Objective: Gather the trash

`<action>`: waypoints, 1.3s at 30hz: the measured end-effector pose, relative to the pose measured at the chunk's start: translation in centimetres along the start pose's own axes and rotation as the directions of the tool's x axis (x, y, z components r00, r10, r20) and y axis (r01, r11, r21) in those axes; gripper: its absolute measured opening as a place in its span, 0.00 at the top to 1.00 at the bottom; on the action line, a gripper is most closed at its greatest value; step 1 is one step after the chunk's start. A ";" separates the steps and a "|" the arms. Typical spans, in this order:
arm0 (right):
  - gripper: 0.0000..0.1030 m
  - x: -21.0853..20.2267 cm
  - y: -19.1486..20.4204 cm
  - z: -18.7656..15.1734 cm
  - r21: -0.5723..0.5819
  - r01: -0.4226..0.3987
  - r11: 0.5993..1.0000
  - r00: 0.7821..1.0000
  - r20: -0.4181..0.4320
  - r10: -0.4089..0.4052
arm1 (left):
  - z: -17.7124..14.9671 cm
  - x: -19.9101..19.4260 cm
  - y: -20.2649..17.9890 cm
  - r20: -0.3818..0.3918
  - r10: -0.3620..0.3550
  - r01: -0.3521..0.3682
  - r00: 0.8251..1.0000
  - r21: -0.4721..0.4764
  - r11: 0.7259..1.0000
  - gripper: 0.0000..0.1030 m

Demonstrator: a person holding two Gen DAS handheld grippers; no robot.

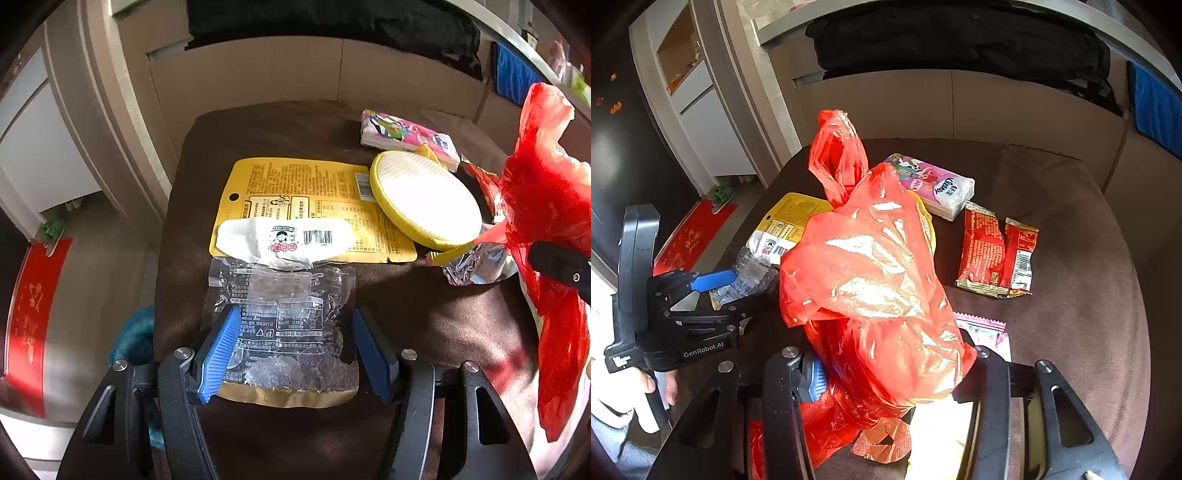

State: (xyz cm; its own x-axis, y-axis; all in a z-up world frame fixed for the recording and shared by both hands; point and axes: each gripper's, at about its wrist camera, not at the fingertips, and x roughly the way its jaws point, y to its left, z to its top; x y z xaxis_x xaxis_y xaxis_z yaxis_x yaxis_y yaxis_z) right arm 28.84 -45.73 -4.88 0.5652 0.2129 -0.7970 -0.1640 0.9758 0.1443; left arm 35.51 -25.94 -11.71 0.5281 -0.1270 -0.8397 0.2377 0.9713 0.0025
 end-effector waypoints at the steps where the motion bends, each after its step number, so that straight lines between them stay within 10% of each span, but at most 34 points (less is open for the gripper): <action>1: 0.57 0.0 0.0 0.1 -0.001 0.001 1.000 1.000 0.000 -0.001 | -0.1 -0.1 0.0 0.008 0.007 -0.007 1.000 0.000 1.000 0.40; 14: 0.57 0.1 -0.1 -0.2 0.016 -0.017 1.000 1.000 0.011 0.017 | -0.5 -1.8 0.2 0.073 -0.065 0.069 0.995 -0.054 0.996 0.95; 29: 0.57 0.1 0.1 -0.5 0.010 -0.042 0.999 0.999 0.009 0.042 | -3.0 -6.0 2.8 0.091 -0.119 0.127 0.989 -0.097 0.987 0.92; 35: 0.57 0.1 1.1 -1.1 -0.014 -0.049 0.999 0.999 0.004 0.049 | -5.0 -6.4 3.0 0.089 -0.078 0.090 0.993 -0.143 0.986 0.56; 39: 0.57 -0.1 1.9 -2.2 -0.040 -0.045 0.998 0.999 -0.002 0.045 | -6.5 -5.4 3.6 0.030 -0.061 0.066 0.998 -0.206 0.976 0.53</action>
State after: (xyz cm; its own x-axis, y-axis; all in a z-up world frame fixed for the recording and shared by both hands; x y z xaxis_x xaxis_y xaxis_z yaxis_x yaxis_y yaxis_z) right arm 26.75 -44.04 -5.81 0.5554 0.2567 -0.7910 -0.2214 0.9625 0.1569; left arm 28.20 -20.47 -10.68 0.5364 -0.1922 -0.8218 0.0992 0.9813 -0.1648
